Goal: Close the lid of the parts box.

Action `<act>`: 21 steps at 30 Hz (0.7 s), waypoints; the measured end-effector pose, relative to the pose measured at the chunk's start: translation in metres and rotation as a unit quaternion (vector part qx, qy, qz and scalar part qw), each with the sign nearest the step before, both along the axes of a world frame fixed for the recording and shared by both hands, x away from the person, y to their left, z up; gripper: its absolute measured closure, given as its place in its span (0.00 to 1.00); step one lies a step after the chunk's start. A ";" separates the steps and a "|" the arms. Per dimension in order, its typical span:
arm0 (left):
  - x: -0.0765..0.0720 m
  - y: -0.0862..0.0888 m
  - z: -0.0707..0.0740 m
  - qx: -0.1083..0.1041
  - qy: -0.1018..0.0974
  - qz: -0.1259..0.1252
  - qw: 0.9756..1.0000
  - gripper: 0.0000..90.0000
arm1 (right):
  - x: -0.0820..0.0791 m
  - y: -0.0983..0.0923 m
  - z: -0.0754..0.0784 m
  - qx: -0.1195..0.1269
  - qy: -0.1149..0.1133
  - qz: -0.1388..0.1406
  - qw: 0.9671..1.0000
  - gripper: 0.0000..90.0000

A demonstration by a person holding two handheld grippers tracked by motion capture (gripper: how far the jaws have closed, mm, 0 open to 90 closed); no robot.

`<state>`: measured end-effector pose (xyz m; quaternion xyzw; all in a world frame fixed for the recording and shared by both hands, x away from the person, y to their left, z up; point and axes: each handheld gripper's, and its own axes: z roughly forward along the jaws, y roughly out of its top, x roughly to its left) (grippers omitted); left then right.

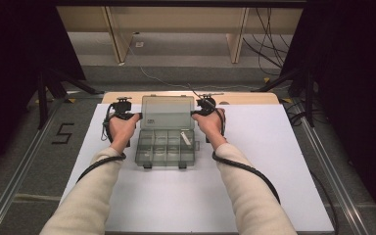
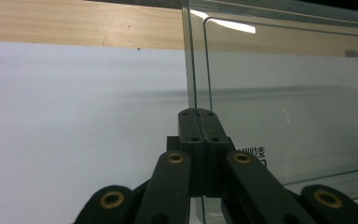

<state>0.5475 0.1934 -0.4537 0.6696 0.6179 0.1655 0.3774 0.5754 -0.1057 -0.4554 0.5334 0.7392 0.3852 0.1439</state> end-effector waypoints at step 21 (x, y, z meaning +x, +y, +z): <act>0.001 0.002 -0.005 -0.014 -0.010 -0.002 1.000 0.98 | -0.010 0.009 0.002 0.010 0.016 -0.066 0.998 0.97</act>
